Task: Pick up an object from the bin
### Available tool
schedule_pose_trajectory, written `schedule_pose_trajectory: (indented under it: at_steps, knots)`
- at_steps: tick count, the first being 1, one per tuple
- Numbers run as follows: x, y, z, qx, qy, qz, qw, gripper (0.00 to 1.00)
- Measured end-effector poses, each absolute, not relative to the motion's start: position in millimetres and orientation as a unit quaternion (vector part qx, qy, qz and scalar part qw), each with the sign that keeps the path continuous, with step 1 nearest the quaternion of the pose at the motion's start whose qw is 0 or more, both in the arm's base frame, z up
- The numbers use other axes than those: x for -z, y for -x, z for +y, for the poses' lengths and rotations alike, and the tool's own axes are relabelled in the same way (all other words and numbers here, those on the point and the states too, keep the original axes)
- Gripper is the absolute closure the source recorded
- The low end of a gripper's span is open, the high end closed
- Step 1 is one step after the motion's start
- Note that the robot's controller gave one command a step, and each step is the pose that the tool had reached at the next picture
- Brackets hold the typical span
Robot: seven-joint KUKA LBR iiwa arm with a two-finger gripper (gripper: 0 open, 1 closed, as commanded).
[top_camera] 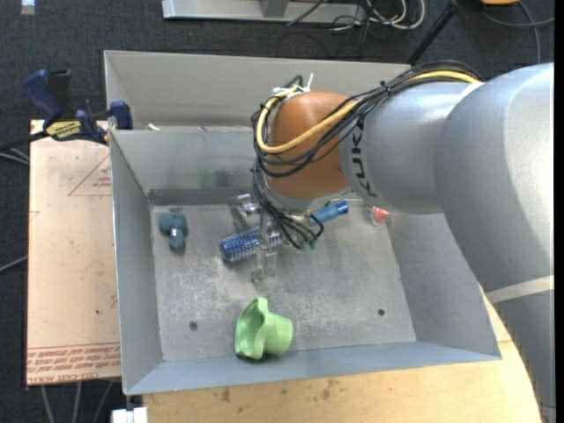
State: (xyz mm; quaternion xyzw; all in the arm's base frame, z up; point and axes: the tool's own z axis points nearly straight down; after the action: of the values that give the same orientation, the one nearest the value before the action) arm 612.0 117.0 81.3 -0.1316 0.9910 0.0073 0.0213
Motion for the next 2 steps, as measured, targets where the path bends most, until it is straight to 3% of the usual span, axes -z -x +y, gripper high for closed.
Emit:
schedule_pose_trajectory:
  at_steps: [1,2]
  knots:
    - [-70.6,-606.3,108.0,-0.001,0.111,0.994,0.002,0.0]
    - [-70.0,-605.7,107.6,-0.001,0.11,0.994,0.001,1.0]
